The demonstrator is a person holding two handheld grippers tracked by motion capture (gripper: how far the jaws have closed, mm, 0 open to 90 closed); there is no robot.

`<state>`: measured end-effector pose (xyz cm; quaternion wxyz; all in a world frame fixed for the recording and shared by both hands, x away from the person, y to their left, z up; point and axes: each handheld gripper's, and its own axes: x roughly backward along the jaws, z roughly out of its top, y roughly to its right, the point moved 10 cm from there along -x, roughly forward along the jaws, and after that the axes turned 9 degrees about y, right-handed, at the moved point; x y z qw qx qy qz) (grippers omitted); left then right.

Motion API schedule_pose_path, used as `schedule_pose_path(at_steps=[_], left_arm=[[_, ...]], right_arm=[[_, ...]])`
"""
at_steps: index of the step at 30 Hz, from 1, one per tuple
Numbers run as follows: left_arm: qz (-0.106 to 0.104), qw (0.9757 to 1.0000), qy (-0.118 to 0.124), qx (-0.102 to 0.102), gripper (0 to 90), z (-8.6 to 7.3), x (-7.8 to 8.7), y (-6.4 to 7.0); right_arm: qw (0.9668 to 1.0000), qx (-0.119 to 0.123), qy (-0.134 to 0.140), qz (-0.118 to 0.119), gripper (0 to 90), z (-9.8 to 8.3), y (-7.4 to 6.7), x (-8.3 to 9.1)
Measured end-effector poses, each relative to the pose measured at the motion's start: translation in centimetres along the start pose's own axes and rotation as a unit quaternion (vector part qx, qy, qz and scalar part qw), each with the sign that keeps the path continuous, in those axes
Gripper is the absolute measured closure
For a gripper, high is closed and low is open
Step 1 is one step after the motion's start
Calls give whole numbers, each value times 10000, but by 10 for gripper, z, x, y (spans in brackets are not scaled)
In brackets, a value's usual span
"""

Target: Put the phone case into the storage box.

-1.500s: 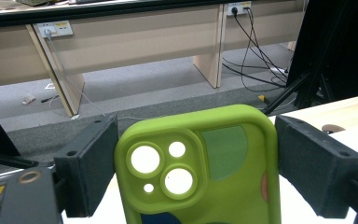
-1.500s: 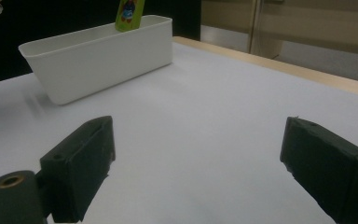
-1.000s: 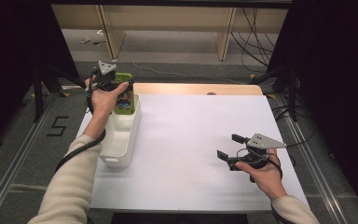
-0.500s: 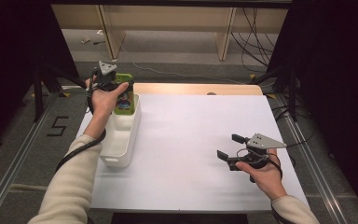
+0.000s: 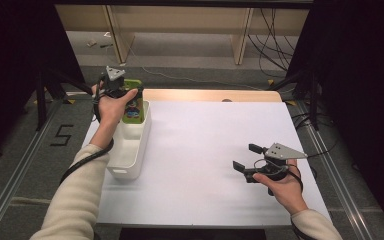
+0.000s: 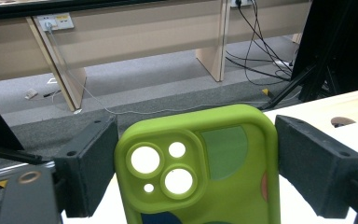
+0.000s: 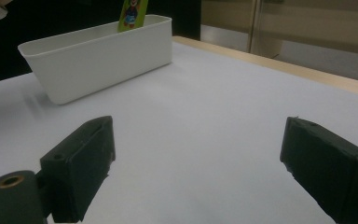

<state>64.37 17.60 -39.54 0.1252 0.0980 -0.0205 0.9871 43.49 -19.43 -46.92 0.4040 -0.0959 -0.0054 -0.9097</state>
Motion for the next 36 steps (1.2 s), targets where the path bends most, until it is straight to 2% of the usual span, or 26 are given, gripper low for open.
schedule_pose_path(at_steps=[36], left_arm=[[31,9999,-97,-25,158,-9,-4,-5]], right_arm=[[10000,-12,-3,6,112,0,0,0]])
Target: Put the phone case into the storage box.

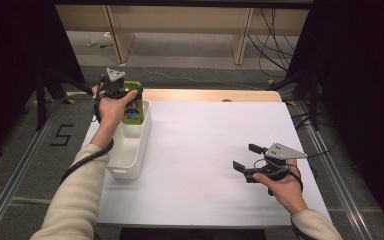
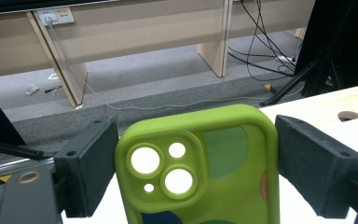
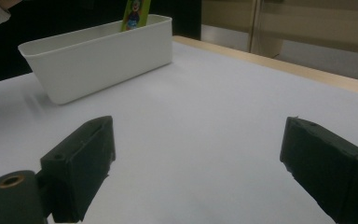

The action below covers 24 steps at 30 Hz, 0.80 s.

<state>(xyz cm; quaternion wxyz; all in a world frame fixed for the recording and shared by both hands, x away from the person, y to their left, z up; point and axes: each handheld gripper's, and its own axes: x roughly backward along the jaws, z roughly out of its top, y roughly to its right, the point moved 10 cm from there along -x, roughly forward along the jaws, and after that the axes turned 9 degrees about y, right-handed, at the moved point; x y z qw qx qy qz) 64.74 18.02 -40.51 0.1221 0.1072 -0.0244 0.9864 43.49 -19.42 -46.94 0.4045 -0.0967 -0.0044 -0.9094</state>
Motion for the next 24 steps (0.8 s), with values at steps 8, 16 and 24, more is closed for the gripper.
schedule_pose_path(at_steps=[8,16,24], left_arm=[[-1,10000,-11,-11,158,-2,-1,0],[12,10000,-25,-28,158,-4,-2,-2],[0,10000,-39,-66,158,-5,-4,-1]], right_arm=[[10000,1,2,5,112,0,0,0],[10000,5,-4,8,113,0,0,0],[10000,3,-1,2,113,0,0,0]])
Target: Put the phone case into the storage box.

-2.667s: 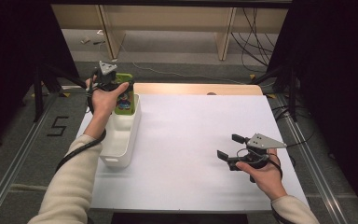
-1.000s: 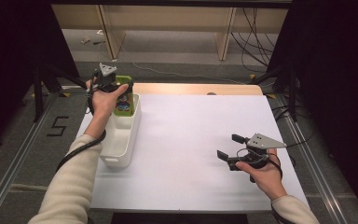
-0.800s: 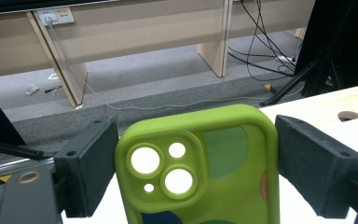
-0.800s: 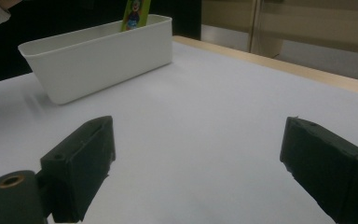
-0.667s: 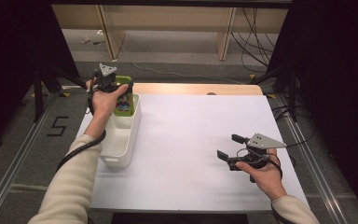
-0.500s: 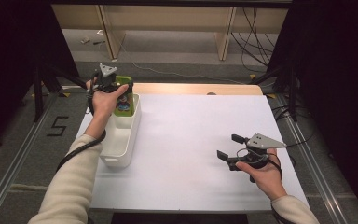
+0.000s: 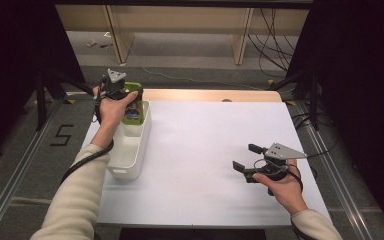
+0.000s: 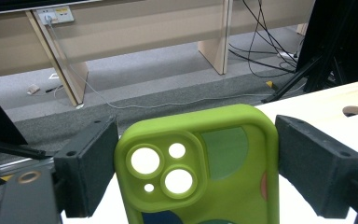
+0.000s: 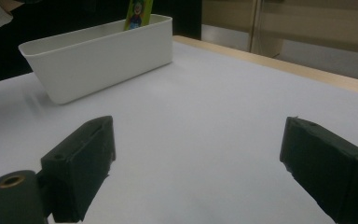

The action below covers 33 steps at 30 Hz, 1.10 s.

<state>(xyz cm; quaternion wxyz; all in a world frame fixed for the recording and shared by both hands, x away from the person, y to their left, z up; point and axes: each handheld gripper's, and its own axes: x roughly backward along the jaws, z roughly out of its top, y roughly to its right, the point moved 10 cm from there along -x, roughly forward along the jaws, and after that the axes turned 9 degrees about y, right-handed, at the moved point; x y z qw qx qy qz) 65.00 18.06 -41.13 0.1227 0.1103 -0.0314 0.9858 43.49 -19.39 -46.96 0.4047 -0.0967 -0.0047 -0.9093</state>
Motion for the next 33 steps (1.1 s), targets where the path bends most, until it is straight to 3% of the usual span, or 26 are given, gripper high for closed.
schedule_pose_path(at_steps=[33], left_arm=[[-39,10000,-59,-21,158,-4,-5,0]], right_arm=[[10000,7,-22,13,115,-1,0,0]])
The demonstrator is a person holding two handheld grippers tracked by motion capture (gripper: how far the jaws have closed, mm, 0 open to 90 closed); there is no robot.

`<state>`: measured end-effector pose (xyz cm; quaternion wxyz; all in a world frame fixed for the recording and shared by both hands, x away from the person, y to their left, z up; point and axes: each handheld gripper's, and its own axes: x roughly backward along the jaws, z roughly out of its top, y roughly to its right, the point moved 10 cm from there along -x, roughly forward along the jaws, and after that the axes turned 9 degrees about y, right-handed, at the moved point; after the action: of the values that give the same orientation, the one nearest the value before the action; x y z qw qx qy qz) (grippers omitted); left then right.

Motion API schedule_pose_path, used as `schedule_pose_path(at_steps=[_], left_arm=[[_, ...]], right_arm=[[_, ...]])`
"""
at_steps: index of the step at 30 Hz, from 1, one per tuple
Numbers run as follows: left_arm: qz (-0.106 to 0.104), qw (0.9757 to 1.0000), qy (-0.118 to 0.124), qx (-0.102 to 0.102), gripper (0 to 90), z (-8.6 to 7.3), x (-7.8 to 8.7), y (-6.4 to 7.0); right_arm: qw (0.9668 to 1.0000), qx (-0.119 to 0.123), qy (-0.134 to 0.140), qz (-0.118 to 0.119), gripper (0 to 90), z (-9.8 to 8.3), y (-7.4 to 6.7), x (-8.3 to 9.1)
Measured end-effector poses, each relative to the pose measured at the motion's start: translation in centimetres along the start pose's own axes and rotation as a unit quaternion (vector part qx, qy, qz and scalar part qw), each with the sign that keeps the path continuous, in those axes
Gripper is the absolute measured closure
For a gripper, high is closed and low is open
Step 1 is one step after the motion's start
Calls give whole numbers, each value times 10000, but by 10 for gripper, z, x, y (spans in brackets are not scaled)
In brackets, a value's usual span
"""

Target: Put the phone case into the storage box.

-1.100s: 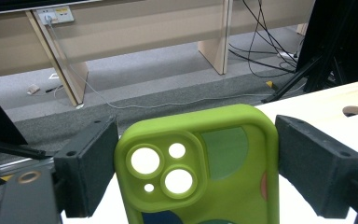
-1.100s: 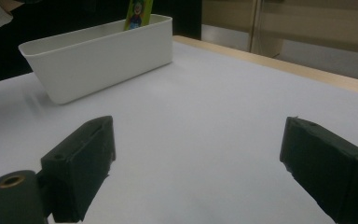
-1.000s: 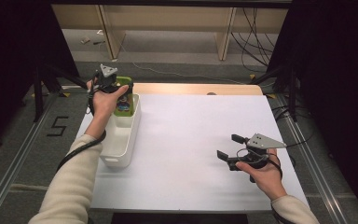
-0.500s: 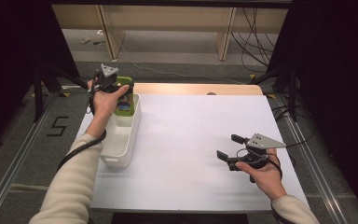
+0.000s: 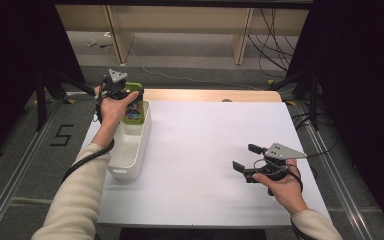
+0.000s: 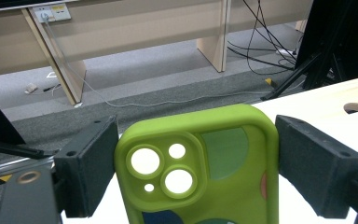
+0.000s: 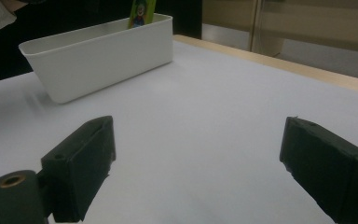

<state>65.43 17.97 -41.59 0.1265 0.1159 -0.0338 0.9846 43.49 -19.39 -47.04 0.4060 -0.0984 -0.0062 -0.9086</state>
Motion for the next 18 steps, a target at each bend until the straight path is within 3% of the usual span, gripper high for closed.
schedule_pose_path(at_steps=[18], left_arm=[[-23,10000,-62,-60,157,-5,-2,3]], right_arm=[[10000,-2,-2,3,115,0,0,0]])
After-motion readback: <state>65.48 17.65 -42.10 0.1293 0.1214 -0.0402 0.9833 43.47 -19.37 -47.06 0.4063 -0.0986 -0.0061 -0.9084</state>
